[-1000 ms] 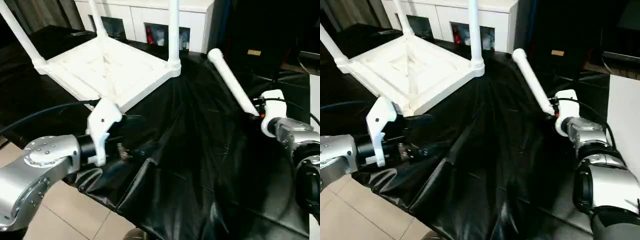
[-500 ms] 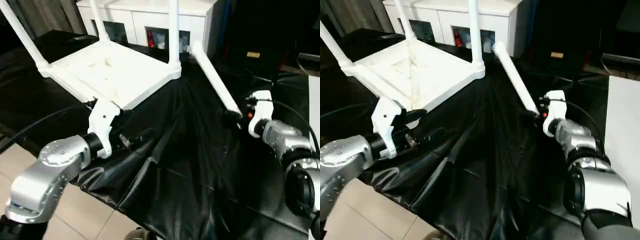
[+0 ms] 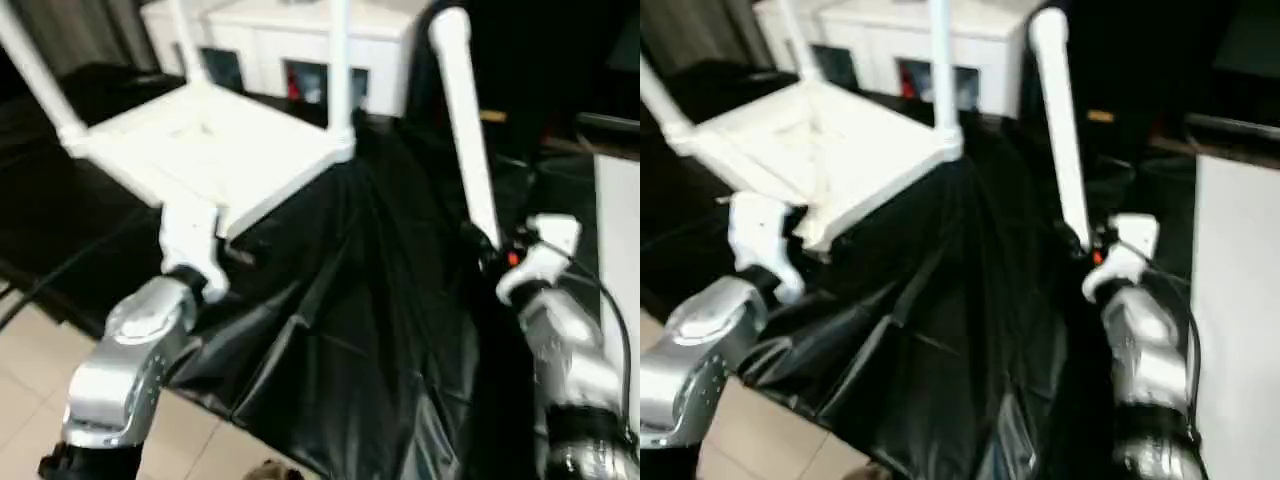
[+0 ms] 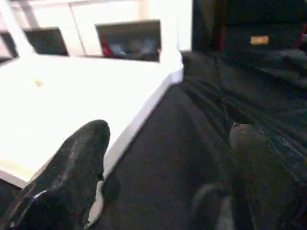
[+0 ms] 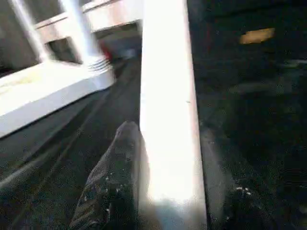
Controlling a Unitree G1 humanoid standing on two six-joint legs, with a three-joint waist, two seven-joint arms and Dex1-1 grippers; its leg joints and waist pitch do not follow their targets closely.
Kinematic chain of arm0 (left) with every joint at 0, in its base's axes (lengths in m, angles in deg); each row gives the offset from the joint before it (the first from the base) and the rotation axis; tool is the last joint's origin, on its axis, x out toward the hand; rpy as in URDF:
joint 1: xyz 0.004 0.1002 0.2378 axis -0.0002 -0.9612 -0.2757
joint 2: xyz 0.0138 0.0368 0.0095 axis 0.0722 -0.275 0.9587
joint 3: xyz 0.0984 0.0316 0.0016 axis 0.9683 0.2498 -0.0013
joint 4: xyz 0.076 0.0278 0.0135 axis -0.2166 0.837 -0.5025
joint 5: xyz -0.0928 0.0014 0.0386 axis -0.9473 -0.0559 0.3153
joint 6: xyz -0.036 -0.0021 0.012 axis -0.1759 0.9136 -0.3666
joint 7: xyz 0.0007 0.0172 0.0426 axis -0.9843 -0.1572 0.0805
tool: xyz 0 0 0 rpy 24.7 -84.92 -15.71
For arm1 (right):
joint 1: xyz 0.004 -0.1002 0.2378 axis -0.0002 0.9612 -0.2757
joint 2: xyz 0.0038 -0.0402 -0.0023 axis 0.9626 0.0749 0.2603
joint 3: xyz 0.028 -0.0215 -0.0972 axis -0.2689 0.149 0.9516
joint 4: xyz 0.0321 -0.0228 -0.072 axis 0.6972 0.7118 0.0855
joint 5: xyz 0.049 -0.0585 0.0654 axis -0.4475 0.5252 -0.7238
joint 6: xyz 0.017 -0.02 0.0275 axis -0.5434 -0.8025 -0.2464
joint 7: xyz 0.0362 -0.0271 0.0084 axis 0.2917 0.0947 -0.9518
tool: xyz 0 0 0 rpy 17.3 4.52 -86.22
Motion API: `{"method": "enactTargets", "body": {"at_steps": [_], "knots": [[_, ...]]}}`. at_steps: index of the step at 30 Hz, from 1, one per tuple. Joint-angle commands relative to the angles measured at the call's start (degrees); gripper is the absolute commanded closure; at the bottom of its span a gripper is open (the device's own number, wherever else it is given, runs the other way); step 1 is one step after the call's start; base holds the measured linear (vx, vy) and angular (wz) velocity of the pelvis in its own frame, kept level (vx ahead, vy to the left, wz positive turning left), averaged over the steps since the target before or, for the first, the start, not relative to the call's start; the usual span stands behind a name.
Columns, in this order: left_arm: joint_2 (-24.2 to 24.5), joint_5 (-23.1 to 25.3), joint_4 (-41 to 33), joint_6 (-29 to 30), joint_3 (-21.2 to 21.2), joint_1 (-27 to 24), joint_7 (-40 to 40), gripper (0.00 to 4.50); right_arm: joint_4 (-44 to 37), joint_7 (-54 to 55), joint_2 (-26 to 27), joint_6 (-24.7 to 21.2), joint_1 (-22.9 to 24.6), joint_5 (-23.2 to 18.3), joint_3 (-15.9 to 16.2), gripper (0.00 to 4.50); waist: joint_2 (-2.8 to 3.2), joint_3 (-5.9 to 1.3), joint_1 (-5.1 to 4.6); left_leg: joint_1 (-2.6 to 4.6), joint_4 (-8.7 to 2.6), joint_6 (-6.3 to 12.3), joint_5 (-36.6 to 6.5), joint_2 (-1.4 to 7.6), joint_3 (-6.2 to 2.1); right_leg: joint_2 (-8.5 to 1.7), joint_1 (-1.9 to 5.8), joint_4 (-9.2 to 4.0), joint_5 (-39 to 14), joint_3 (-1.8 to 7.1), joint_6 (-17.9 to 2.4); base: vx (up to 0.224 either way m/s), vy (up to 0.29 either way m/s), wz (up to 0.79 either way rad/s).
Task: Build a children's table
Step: Move to table
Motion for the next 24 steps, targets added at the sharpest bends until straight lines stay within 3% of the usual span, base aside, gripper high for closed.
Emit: {"method": "enactTargets", "body": {"at_steps": [1,2,3,4,5,6,7,8,9,10,11,12,13,14,15,16,17,18,19,20,21,22,23,24], "knots": [[0.1,1.8,2.1,-2.0,-0.6,-0.4,1.6,0.00,-5.3,3.8,2.7,0.1,1.6,0.8,0.9,3.26,-1.78,-3.91,-0.23,5.24,-2.42,-2.43,-16.0,2.80,0.42,-2.81,-1.19,-8.07,-22.5,5.34,-6.6,-0.025,0.030,-0.39],[0.0,2.2,3.0,-2.9,-0.7,-0.3,2.0,0.00,-6.7,5.4,4.8,0.5,3.2,0.4,1.2,3.26,-2.26,-3.36,0.66,3.62,-2.12,-2.51,-16.8,2.44,-0.40,-5.17,0.56,-9.18,-33.7,9.82,-2.5,-0.025,0.030,-0.39],[0.0,2.5,3.2,-3.2,-0.7,-0.3,2.0,0.00,-7.7,5.9,5.4,0.1,3.9,0.2,1.4,3.26,-2.54,-3.35,0.92,3.60,-1.44,-1.57,-16.4,2.30,-0.87,-5.78,0.67,-9.76,-36.7,11.21,-1.7,0.029,0.061,-0.59],[0.0,2.7,3.5,-3.3,-0.6,-0.2,2.0,0.00,-8.5,6.6,5.9,-0.3,4.6,0.6,2.0,3.26,-2.85,-3.43,1.75,2.81,0.59,0.48,-14.3,1.52,-2.21,-7.79,2.05,-11.05,-41.5,14.96,-1.0,0.006,0.119,-0.57],[-0.1,3.1,3.9,-3.7,-0.6,-0.3,2.0,0.00,-10.7,7.6,6.6,-1.9,5.8,1.1,2.7,3.26,-2.81,-3.17,1.86,1.78,1.58,1.63,-12.7,1.12,-3.37,-8.77,2.94,-11.49,-43.1,16.63,-1.0,0.006,0.119,-0.57],[-0.2,3.6,4.3,-4.0,-0.7,-0.2,2.1,0.00,-13.2,8.8,7.4,-3.7,6.8,2.1,3.8,3.26,-2.56,-3.36,2.02,0.55,2.04,2.31,-10.1,0.26,-5.34,-7.70,3.66,-11.39,-42.8,18.26,-1.5,0.005,0.181,-0.62],[-0.2,3.7,4.3,-4.0,-0.8,-0.2,2.2,0.00,-13.4,8.9,7.4,-3.9,6.9,2.2,4.0,3.26,-2.29,-3.47,1.81,0.68,1.35,2.47,-9.4,-0.23,-5.81,-6.07,3.44,-11.19,-41.1,18.12,-1.8,0.003,0.249,-0.65],[-0.4,3.9,4.6,-4.2,-1.1,-0.2,2.5,0.00,-14.7,9.2,7.6,-4.9,7.2,2.2,4.6,3.26,-1.77,-3.98,0.21,2.87,-2.55,4.48,-9.2,-1.37,-4.92,0.15,1.38,-9.81,-32.4,14.95,-1.4,0.003,0.249,-0.65],[-0.5,3.9,4.8,-4.5,-1.4,-0.1,2.8,0.00,-16.1,9.9,7.6,-5.9,7.5,2.2,5.3,3.26,-1.23,-4.40,-0.63,4.84,-4.21,6.03,-9.2,-1.13,-4.21,2.23,-0.10,-8.40,-26.6,12.82,-0.4,-0.016,0.278,-0.61],[-0.5,4.1,5.0,-4.8,-1.6,-0.1,3.0,0.00,-16.8,10.2,7.6,-6.4,7.6,2.3,5.7,3.26,0.35,-4.38,-2.87,7.51,-6.91,10.12,-14.2,0.15,-3.40,4.79,-3.83,-4.13,-19.9,6.48,-0.6,-0.045,0.291,-0.51],[-0.5,4.2,5.0,-5.0,-1.7,-0.1,3.2,0.00,-17.3,10.4,7.6,-6.7,7.7,2.3,6.0,3.26,1.06,-4.31,-3.89,6.22,-8.92,11.12,-16.1,1.46,-2.44,4.66,-3.96,0.20,-17.2,3.13,-0.7,-0.045,0.291,-0.51],[-0.5,4.5,4.9,-5.3,-1.9,-0.2,3.5,0.00,-18.1,10.7,7.7,-7.2,7.9,2.3,6.4,3.26,1.31,-4.38,-4.68,6.15,-10.50,11.48,-14.8,4.26,-2.06,1.99,-3.05,5.17,-10.7,-1.01,-1.2,-0.059,0.270,-0.51],[-0.4,4.5,4.4,-5.2,-2.0,-0.4,3.5,0.00,-18.1,10.6,7.8,-7.2,7.9,2.1,6.4,3.26,1.23,-3.84,-4.84,6.29,-10.89,10.58,-13.0,4.99,-1.28,1.11,-3.21,5.28,-8.7,-2.23,-1.8,-0.060,0.218,-0.56],[-0.4,4.5,4.2,-5.1,-2.0,-0.5,3.5,0.00,-18.1,10.6,7.8,-7.3,7.9,2.1,6.5,3.26,0.33,-3.11,-4.84,6.23,-12.17,4.54,-17.7,6.06,1.35,-0.24,-1.83,5.40,-6.8,-4.28,-3.3,-0.060,0.218,-0.56],[-0.6,4.5,3.3,-4.9,-2.1,-1.0,3.5,0.00,-18.4,10.5,7.5,-7.5,8.1,2.1,7.2,3.26,-1.43,-3.78,-4.83,7.99,-12.67,-5.21,-23.3,5.96,2.87,-2.38,-0.26,3.04,-7.9,-3.81,-4.9,-0.052,0.176,-0.63],[-0.6,4.6,2.5,-4.7,-2.0,-1.5,3.4,0.00,-18.4,10.4,7.6,-7.6,8.1,1.8,7.4,3.26,-5.80,-5.13,-2.44,5.88,-2.41,-10.35,-23.2,1.77,2.18,-11.53,1.51,-5.77,-24.0,5.83,-4.7,-0.019,0.151,-0.62],[-0.6,4.7,2.1,-4.6,-1.9,-1.9,3.4,0.00,-18.4,10.3,7.7,-7.7,8.1,1.6,7.4,3.26,-4.45,-5.27,-0.17,2.39,5.32,-6.44,-21.3,0.81,-2.38,-18.41,3.27,-9.09,-28.4,13.22,-5.4,-0.019,0.151,-0.62],[-0.6,4.8,1.6,-4.5,-1.9,-2.3,3.5,0.00,-18.5,10.4,7.7,-8.1,8.0,1.5,7.4,3.26,-4.32,-4.17,-1.42,-0.88,8.56,-3.44,-17.1,-1.95,-6.07,-16.73,4.44,-9.53,-30.8,14.66,-5.1,-0.005,0.136,-0.85],[-0.6,4.8,1.4,-4.4,-1.9,-2.5,3.5,0.00,-18.6,10.5,7.8,-8.4,7.9,1.5,7.5,3.26,-4.95,-3.92,-2.06,-4.99,9.49,-4.34,-6.5,-4.62,-8.99,-11.75,7.40,-7.42,-29.6,8.51,-0.3,-0.043,0.192,-0.79],[-0.6,4.8,1.2,-4.4,-2.0,-2.7,3.6,0.00,-18.6,10.4,7.6,-8.4,7.7,1.8,7.8,3.26,-4.57,-4.06,-1.51,-2.87,8.07,-3.78,-5.7,-4.05,-9.63,-10.01,5.26,-8.15,-25.1,9.95,-5.0,-0.043,0.192,-0.79],[-0.7,4.9,1.0,-4.5,-2.4,-3.2,3.8,0.00,-18.6,10.3,7.7,-8.7,7.6,1.6,8.3,3.26,-3.98,-4.13,-1.38,-1.53,6.30,-1.95,-0.9,-3.44,-9.58,-10.19,4.57,-9.15,-21.7,5.16,-9.1,-0.079,0.282,-0.34],[-0.9,5.1,0.9,-4.5,-2.8,-3.7,4.2,0.00,-18.5,10.1,7.7,-8.7,7.5,1.5,8.9,3.26,-3.37,-4.05,-1.62,-1.05,4.54,-1.07,0.7,-2.85,-9.59,-9.51,3.87,-9.67,-22.7,4.26,-10.6,-0.061,0.322,-0.22],[-1.2,5.2,0.8,-4.6,-3.2,-4.1,4.7,0.00,-18.3,9.8,7.7,-8.5,7.2,1.3,9.4,3.26,-2.67,-4.05,-2.11,-0.66,-0.41,3.07,2.1,-1.58,-9.15,-7.49,4.56,-9.62,-25.8,2.18,-12.1,-0.061,0.322,-0.22],[-1.4,5.3,0.8,-4.6,-3.4,-4.4,5.0,0.00,-18.1,9.5,7.9,-8.5,7.0,1.0,9.7,3.26,-0.61,-4.04,-2.19,0.07,-3.83,6.89,-1.1,-1.17,-9.39,-4.77,4.07,-8.36,-26.5,1.22,-11.1,-0.040,0.352,-0.09]]}}
